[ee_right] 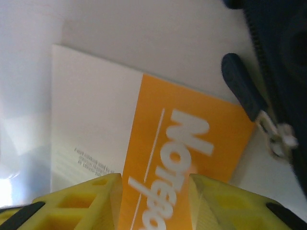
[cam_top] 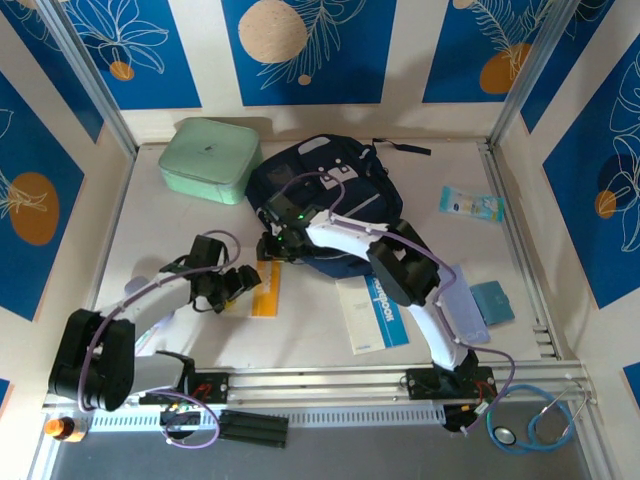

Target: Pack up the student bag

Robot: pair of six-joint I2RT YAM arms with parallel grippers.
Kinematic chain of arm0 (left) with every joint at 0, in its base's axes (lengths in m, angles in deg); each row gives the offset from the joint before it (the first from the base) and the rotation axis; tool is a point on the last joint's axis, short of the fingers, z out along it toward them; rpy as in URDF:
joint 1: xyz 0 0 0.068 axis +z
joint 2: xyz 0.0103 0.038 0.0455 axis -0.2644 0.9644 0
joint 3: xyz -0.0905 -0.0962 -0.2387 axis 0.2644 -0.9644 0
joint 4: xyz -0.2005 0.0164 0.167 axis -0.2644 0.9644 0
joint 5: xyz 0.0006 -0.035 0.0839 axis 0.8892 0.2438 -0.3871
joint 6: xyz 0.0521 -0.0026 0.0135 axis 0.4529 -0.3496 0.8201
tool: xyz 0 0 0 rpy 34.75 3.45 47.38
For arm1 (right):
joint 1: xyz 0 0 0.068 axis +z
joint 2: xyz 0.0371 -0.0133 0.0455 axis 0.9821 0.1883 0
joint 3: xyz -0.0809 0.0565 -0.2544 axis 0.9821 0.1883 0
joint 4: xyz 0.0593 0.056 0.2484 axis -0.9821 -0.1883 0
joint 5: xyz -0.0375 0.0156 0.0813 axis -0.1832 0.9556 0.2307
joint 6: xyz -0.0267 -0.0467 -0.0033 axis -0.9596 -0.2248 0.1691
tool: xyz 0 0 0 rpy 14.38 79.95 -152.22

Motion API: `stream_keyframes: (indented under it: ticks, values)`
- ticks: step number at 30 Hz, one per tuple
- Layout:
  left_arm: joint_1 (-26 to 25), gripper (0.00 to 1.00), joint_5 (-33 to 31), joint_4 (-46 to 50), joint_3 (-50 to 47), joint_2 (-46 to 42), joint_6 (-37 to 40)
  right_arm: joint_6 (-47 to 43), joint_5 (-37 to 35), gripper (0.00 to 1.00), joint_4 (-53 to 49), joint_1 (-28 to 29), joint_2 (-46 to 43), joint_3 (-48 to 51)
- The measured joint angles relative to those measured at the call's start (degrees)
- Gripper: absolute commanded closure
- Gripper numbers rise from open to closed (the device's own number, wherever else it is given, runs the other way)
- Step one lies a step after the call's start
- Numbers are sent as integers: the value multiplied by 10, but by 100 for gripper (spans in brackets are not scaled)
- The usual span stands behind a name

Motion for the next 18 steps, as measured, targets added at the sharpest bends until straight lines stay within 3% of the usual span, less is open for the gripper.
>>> stream_keyframes:
  ticks: [4, 9, 15, 18]
  values:
    - [-9, 28, 21, 1, -11, -7, -9, -6, -19, 58, -16, 10, 22, -27]
    - [-19, 25, 58, 1, -11, -7, -3, -16, -23, 58, -29, 11, 47, -66]
    - [13, 25, 23, 77, 42, -17, 48, -25, -23, 58, -30, 11, 49, -70]
    - [41, 30, 11, 87, 48, -23, 61, -25, -23, 58, -30, 11, 49, -70]
